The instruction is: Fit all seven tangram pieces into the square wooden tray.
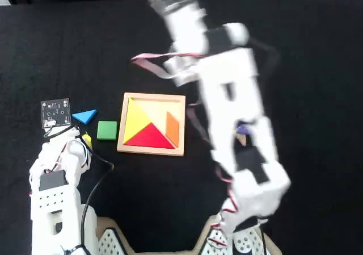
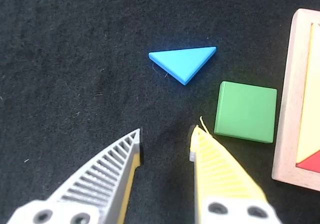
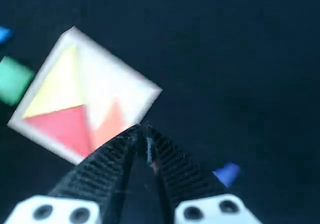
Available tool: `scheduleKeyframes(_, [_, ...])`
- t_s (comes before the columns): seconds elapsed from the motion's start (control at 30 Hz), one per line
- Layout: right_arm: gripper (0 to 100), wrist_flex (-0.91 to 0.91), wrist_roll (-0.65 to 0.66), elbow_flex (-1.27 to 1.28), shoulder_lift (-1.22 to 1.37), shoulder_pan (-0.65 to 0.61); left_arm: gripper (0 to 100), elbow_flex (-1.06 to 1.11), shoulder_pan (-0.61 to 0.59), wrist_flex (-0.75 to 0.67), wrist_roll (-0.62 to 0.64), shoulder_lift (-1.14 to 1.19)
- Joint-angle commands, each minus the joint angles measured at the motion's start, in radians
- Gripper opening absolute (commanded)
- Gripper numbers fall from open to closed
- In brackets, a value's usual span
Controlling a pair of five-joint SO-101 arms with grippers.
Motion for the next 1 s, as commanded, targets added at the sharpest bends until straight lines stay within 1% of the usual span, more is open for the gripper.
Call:
scheduleKeyframes(0.0, [1.1, 0.028, 0.009, 0.081, -0.196, 0.169, 17, -0.007, 0.012, -0.018, 0.0, -0.014])
scheduleKeyframes(0.1, [1.1, 0.008, 0.011, 0.283, -0.28, 0.216, 17, -0.004, 0.012, -0.028, 0.0, -0.014])
scheduleKeyframes(0.17, [1.1, -0.037, 0.011, 0.435, -0.337, 0.239, 17, 0.008, 0.007, -0.064, 0.002, -0.014])
scheduleKeyframes(0.27, [1.1, -0.169, 0.003, 0.651, -0.481, 0.331, 17, 0.027, 0.004, -0.097, 0.009, -0.014])
scheduleKeyframes(0.4, [1.1, -0.385, 0.018, 0.954, -0.776, 0.488, 17, 0.027, 0.004, -0.095, 0.009, -0.014])
scheduleKeyframes(0.5, [1.1, -0.465, 0.123, 1.21, -0.99, 0.52, 17, 0.021, 0.004, -0.095, 0.011, -0.014])
scheduleKeyframes(0.6, [1.1, -0.456, 0.258, 1.389, -1.124, 0.531, 17, 0.016, 0.004, -0.094, 0.038, -0.014])
scheduleKeyframes(0.7, [1.2, -0.462, 0.29, 1.455, -1.133, 0.632, 17, 0.007, 0.002, -0.094, 0.097, -0.014])
scheduleKeyframes(0.8, [2.4, -0.48, 0.296, 1.454, -1.072, 0.698, 17, 0.005, -0.015, -0.092, 0.095, -0.014])
scheduleKeyframes(0.87, [6.0, -0.482, 0.293, 1.466, -0.998, 0.684, 17, 0.008, -0.012, -0.092, 0.095, -0.014])
scheduleKeyframes(0.97, [9.3, -0.509, 0.288, 1.474, -0.846, 0.609, 17, 0.012, -0.01, -0.094, 0.095, -0.014])
